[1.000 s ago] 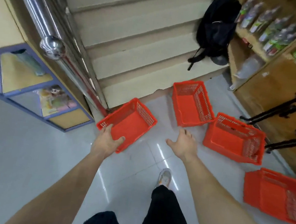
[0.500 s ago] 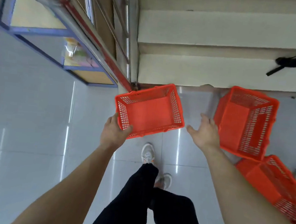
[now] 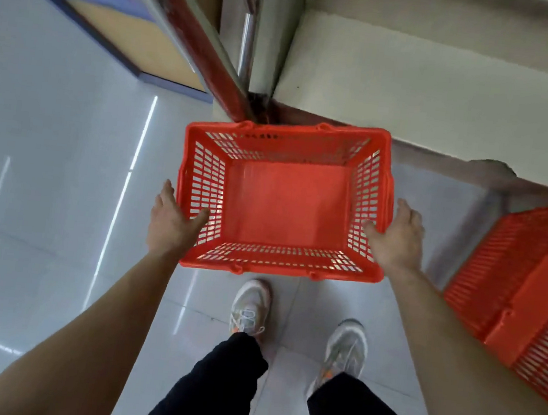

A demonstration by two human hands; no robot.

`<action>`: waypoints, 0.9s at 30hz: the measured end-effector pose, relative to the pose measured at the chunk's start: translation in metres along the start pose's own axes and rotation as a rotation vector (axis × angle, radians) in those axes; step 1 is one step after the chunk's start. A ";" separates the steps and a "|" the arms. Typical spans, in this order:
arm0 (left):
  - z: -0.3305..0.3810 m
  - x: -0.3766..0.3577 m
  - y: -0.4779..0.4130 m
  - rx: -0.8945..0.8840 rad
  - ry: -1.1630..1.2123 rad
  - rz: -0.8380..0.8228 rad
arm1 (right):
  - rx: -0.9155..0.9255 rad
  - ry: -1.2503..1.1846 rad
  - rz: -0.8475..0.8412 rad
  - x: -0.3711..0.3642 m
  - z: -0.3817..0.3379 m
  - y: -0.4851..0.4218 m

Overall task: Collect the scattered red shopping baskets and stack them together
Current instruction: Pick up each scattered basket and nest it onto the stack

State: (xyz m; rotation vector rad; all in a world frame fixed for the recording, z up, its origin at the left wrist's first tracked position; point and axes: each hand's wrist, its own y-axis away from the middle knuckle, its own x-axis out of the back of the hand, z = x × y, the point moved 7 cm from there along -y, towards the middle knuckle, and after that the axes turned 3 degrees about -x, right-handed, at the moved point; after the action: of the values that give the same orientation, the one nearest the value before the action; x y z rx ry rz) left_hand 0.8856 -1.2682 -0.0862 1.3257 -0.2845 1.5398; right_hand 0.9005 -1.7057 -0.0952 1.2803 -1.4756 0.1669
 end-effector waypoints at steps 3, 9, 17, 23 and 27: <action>-0.018 -0.034 -0.025 -0.035 0.029 0.020 | 0.042 -0.020 -0.014 -0.028 0.017 -0.037; -0.033 -0.048 -0.035 -0.011 0.186 0.106 | 0.054 -0.128 0.081 -0.045 0.024 -0.054; -0.031 0.106 0.096 0.071 0.192 0.168 | 0.159 -0.076 0.066 0.068 -0.043 0.065; -0.029 0.292 0.263 0.187 0.276 0.379 | 0.350 -0.129 -0.023 0.198 -0.142 0.204; -0.044 0.393 0.379 0.278 0.311 0.552 | 0.504 -0.149 -0.083 0.255 -0.207 0.300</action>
State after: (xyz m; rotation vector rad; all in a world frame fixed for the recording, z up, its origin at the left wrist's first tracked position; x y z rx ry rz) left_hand 0.6160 -1.1908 0.3844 1.2490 -0.2569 2.2909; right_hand 0.8545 -1.5946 0.3333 1.7875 -1.5590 0.4156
